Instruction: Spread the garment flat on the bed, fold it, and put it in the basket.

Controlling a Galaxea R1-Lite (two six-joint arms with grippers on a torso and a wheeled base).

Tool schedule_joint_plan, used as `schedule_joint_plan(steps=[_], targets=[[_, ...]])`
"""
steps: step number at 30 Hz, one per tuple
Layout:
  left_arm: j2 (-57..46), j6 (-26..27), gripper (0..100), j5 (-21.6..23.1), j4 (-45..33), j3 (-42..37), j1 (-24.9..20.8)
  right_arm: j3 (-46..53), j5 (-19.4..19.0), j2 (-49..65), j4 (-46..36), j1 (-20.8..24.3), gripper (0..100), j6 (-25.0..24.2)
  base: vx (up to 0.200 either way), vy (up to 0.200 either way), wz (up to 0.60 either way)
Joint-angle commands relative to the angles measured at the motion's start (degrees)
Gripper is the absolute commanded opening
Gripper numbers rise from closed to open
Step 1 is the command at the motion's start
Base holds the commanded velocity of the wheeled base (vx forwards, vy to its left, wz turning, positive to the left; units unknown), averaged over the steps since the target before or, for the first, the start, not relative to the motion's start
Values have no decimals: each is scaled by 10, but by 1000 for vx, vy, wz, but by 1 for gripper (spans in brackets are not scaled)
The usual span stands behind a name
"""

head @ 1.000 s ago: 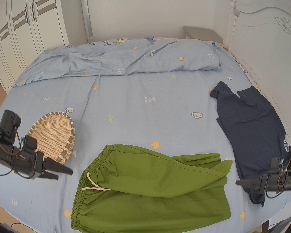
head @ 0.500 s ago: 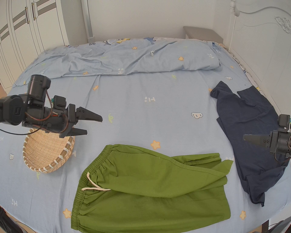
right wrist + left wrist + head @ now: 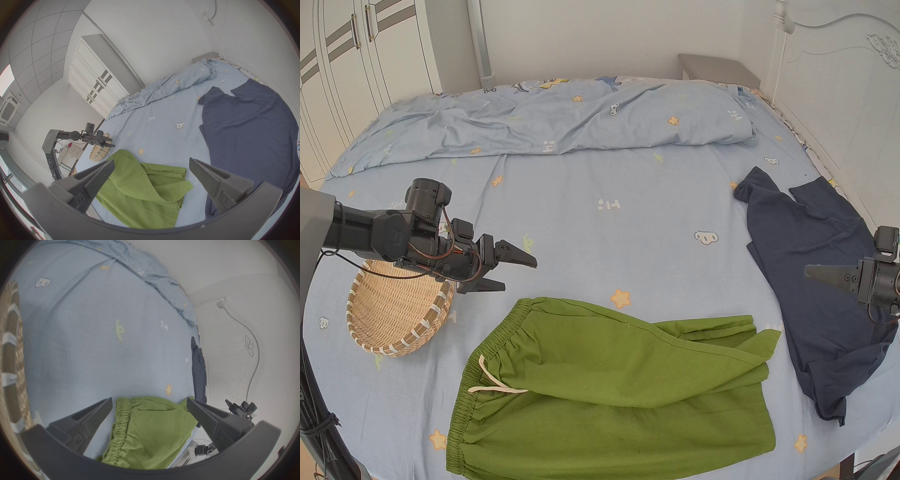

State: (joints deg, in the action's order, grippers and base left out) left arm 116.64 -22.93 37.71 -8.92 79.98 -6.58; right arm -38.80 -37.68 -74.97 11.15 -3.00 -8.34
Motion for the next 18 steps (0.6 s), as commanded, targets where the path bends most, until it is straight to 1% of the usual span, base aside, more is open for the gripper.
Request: schedule_joint_plan(steps=[1, 10, 18], targets=[[34, 0, 100, 0, 0, 3, -3, 0, 0, -7, 1, 1, 100, 0, 0, 0, 0], [69, 3, 100, -1, 0, 5, -3, 7, 0, -10, 10, 5, 100, -1, 0, 0, 0], [74, 3, 100, -1, 0, 0, -24, 13, 0, -9, 15, 12, 100, -2, 0, 0, 0]])
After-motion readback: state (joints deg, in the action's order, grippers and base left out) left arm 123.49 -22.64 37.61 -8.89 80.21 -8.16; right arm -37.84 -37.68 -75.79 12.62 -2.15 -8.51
